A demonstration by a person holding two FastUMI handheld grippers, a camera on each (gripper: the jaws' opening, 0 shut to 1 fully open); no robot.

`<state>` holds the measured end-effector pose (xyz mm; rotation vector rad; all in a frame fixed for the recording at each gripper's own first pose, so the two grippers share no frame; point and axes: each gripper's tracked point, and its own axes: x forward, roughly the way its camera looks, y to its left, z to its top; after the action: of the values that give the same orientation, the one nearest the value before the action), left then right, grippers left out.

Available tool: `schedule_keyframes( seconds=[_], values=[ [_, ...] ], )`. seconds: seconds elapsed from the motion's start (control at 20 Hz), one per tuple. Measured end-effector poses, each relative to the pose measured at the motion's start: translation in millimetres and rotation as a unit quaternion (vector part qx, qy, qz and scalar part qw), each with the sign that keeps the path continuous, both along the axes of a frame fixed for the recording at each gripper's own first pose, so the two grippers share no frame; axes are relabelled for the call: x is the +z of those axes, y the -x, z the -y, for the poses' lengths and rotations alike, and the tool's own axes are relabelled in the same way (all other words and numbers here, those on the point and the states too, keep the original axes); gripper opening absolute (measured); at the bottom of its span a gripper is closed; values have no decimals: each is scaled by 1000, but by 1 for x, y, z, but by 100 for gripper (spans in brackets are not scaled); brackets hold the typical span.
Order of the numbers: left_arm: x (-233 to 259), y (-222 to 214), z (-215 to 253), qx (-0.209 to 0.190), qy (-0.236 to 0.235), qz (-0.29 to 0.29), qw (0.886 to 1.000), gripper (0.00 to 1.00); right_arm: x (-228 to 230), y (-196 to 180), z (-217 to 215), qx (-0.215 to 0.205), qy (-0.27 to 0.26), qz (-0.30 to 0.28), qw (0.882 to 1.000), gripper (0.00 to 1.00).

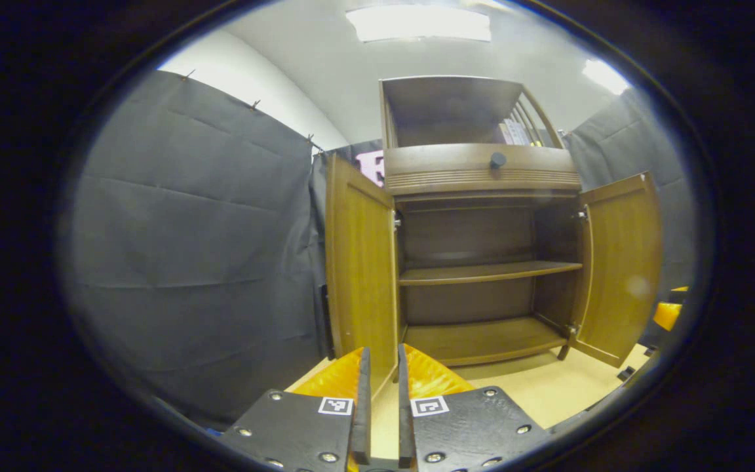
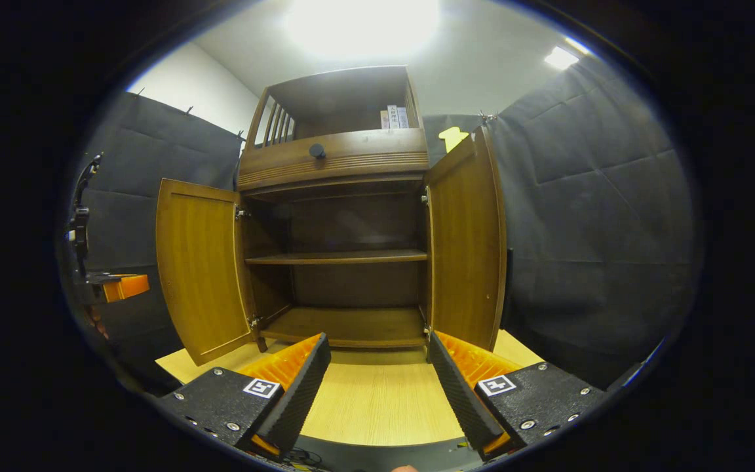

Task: Open the right door of the double-door shoe cabinet with the right hand, and open the left door with the left hand.

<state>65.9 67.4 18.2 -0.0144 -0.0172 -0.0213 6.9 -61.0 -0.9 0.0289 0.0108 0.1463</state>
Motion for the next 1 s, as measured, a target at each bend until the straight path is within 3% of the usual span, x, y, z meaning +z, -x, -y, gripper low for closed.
schedule_keyframes(
  seconds=[0.45,0.6,0.9,1.0],
  values=[
    [-4,42,5,-10,0,-6,1000,22,8,4,8,-27,-6,28,999,92],
    [-1,50,2,-7,-2,-3,1000,12,12,6,10,-34,-9,29,999,94],
    [5,55,0,4,-3,5,1000,84,12,5,9,-36,-7,25,999,92],
    [3,58,-1,8,-1,2,1000,89,12,5,9,-36,-10,28,999,94]
  ],
)
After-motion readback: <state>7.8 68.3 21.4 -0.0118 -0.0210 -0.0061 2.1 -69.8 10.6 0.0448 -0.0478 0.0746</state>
